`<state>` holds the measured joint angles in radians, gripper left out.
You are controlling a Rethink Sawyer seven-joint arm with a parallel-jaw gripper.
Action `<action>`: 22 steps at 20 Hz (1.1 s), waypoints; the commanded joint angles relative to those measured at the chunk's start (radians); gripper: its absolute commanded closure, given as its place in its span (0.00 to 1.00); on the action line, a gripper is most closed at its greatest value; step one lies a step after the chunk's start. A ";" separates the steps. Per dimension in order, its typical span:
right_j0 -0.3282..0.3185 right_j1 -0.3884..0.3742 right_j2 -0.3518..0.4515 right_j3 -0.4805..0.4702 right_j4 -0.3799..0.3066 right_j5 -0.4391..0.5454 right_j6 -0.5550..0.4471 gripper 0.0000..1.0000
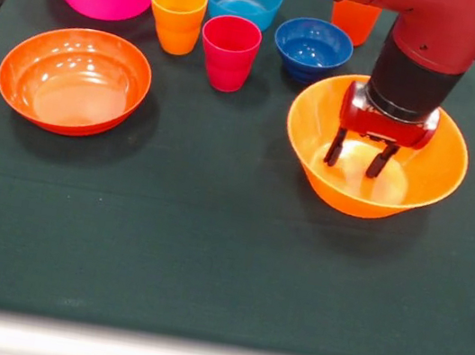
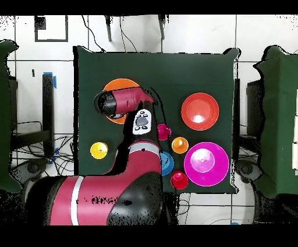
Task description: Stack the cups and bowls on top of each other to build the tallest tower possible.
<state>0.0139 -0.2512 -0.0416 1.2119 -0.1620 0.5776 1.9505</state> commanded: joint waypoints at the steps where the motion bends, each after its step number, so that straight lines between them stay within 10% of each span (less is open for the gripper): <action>1: -0.058 0.037 0.052 -0.039 -0.118 0.027 -0.159 0.00; 22: -0.147 0.071 0.125 -0.108 -0.187 0.041 -0.216 0.00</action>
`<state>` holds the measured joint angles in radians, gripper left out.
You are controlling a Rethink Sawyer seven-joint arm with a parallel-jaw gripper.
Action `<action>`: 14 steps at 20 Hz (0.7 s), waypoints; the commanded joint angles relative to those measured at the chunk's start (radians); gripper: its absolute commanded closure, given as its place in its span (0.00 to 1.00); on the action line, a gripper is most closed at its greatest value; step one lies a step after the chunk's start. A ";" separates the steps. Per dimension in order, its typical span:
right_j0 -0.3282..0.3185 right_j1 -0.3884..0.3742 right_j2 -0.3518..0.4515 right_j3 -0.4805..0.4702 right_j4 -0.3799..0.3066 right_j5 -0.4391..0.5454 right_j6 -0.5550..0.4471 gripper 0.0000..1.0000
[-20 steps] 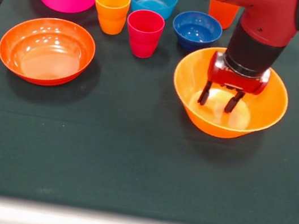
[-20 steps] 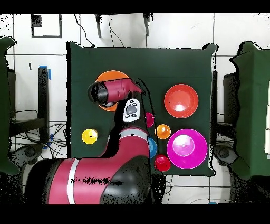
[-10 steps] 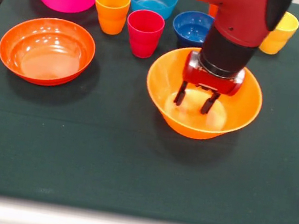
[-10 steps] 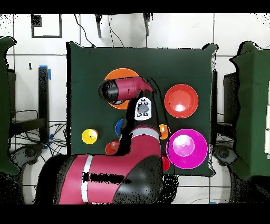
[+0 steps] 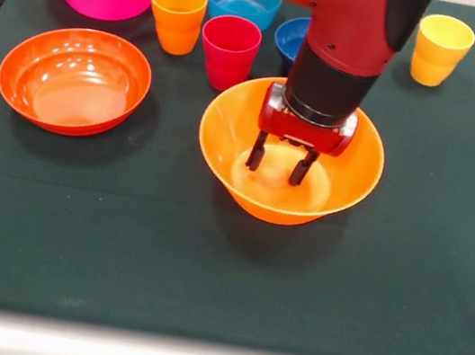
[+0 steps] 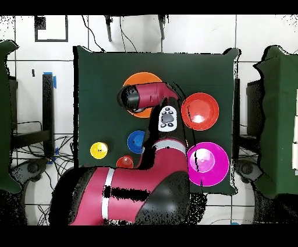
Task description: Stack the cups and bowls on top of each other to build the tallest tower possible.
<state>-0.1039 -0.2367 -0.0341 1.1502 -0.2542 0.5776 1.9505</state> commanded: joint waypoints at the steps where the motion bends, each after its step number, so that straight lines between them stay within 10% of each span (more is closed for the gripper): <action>1: -0.030 0.057 0.118 -0.049 -0.097 0.049 -0.220 0.00; 14: -0.035 0.042 0.140 -0.049 -0.096 0.074 -0.224 0.00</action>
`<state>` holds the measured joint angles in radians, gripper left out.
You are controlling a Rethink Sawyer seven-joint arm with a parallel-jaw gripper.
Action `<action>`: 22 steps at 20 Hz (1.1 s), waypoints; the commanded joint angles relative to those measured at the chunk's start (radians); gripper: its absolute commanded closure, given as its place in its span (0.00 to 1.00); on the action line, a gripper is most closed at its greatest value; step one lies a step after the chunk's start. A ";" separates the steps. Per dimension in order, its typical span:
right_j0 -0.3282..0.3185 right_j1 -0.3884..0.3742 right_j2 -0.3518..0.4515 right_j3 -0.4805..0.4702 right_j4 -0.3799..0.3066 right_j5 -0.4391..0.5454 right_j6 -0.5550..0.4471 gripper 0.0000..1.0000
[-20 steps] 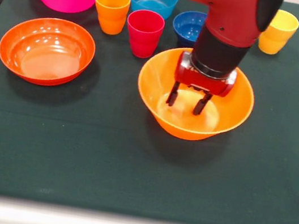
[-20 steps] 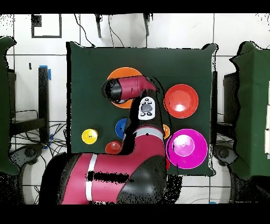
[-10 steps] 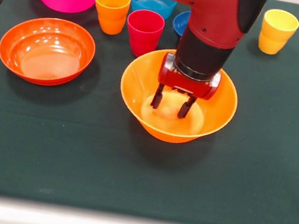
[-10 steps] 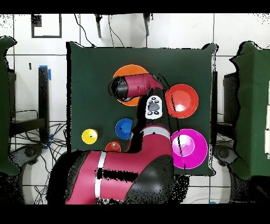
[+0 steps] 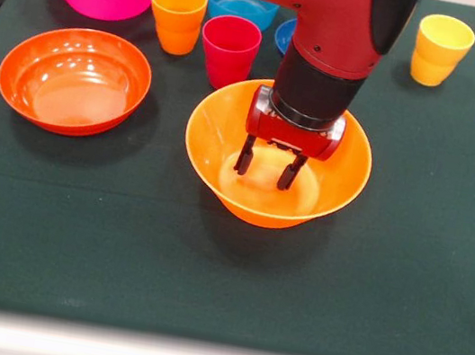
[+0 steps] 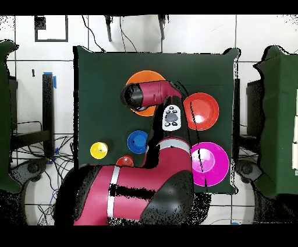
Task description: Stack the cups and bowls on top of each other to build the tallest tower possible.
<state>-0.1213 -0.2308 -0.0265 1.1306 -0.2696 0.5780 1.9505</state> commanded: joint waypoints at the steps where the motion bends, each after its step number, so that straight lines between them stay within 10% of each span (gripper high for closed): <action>1: -0.017 0.037 0.133 -0.031 -0.081 0.072 -0.223 0.00; 22: -0.048 0.035 0.139 -0.002 -0.128 0.042 -0.266 0.00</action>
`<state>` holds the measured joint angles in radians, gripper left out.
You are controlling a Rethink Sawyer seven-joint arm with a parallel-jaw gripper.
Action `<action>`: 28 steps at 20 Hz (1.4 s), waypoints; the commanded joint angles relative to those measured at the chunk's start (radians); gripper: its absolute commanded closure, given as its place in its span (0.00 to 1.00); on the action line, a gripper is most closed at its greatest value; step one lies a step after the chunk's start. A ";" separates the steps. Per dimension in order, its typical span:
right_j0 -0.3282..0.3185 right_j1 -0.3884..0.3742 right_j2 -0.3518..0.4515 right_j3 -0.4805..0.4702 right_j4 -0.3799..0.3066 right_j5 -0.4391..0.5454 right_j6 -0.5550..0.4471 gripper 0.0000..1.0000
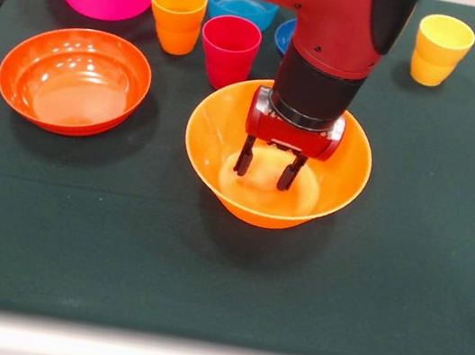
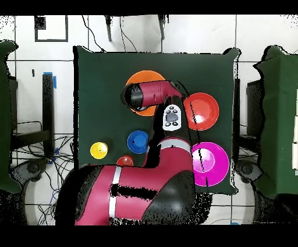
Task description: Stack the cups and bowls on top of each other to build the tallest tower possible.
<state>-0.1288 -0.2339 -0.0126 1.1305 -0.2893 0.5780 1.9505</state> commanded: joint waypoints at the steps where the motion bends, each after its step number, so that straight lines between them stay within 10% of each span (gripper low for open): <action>1: -0.046 0.037 0.130 0.003 -0.109 0.037 -0.269 0.00; 28: -0.061 0.103 0.168 -0.016 -0.170 -0.006 -0.223 0.00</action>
<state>-0.1789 -0.2431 0.0505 1.1295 -0.3404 0.5784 1.9505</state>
